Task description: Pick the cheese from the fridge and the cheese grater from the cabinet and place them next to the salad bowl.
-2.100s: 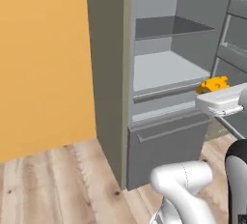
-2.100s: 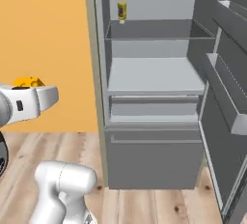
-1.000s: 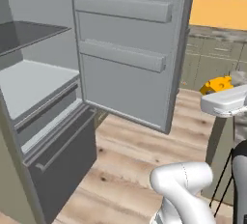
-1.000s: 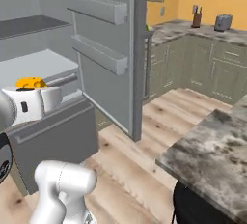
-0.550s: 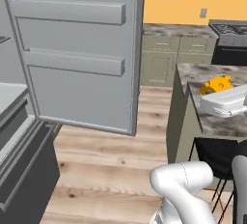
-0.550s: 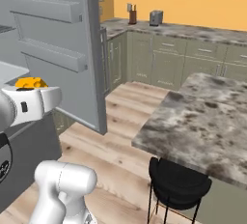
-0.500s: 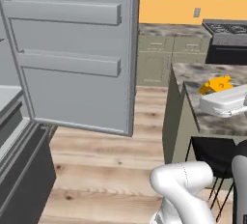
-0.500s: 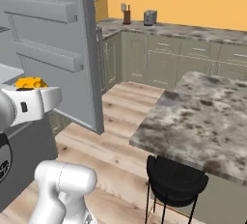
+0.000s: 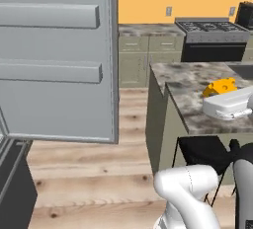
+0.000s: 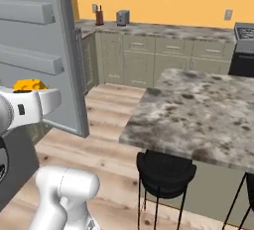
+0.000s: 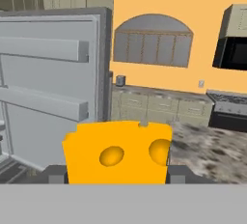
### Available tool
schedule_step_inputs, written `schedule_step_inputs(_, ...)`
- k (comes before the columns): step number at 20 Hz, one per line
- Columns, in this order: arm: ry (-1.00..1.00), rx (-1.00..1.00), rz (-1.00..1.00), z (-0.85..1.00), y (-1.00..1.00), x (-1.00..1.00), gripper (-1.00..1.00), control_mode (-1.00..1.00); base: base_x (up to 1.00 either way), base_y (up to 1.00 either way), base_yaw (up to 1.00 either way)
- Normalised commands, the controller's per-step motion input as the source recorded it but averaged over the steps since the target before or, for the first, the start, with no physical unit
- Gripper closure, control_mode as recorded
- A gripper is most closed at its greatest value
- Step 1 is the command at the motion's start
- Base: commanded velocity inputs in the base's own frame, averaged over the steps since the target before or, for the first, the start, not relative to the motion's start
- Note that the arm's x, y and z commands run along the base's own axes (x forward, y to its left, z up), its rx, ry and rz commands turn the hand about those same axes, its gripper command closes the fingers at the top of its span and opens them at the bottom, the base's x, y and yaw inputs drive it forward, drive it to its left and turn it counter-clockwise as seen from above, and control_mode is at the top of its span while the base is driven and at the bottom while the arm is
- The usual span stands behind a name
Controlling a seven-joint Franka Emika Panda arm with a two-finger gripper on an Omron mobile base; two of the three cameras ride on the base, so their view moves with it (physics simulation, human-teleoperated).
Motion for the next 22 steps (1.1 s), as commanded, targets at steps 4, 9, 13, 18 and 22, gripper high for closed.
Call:
schedule_step_inputs(4,0.00,0.00,0.00,0.00,0.00,0.00,1.00,1.00,0.00,-0.51,-0.19)
schedule_step_inputs(9,0.00,0.00,0.00,0.00,0.00,0.00,1.00,1.00,0.00,-0.72,-0.27)
schedule_step_inputs(13,0.00,0.00,0.00,0.00,0.00,0.00,1.00,1.00,0.00,-0.69,-0.33)
schedule_step_inputs(18,0.00,0.00,0.00,0.00,0.00,0.00,1.00,1.00,0.00,-0.56,-0.31)
schedule_step_inputs(22,0.00,0.00,0.00,0.00,0.00,0.00,1.00,1.00,0.00,-0.29,-0.29)
